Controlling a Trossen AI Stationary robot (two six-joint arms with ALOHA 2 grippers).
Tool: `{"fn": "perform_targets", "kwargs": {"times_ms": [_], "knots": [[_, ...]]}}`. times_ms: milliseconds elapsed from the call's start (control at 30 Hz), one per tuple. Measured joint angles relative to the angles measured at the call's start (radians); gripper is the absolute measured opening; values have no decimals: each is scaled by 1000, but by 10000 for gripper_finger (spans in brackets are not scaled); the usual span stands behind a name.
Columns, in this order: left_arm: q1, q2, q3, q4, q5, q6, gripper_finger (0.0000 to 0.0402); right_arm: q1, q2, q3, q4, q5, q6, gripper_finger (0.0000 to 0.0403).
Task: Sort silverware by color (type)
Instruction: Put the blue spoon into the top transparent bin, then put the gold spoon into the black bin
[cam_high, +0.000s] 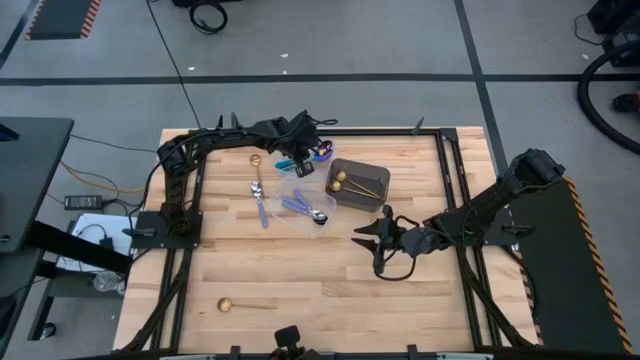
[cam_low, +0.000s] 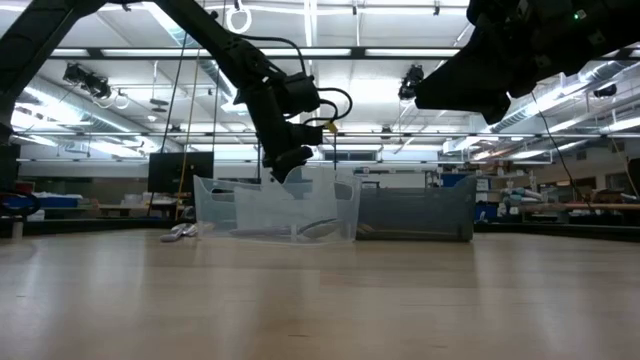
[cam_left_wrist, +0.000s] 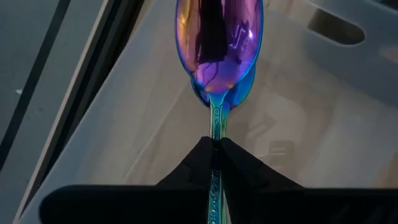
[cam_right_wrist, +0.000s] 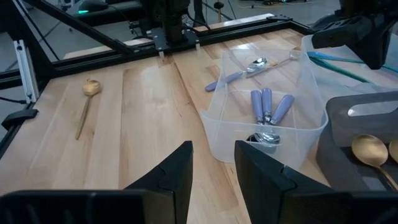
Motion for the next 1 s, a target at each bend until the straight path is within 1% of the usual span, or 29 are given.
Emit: {"fn": "perform_targets", "kwargs": {"times_ms": [167,267,500,600,733,1000], "knots": [[0,0,0,-4,0,0,46,0,0,0,0,1,3,128],[-2,0,0,-3,-1,1,61,0,0,0,0,1,3,128],[-2,-12,0,-48,-1,10,135,0,0,0,0,0,3,128],[-2,-24,0,-59,0,11,157,0,0,0,-1,0,3,128],[-6,-62,-2,-67,0,19,163,0,0,0,-18,0,10,128],[-13,-209,-2,-82,-8,12,164,1,0,0,-24,6,10,128]]}}
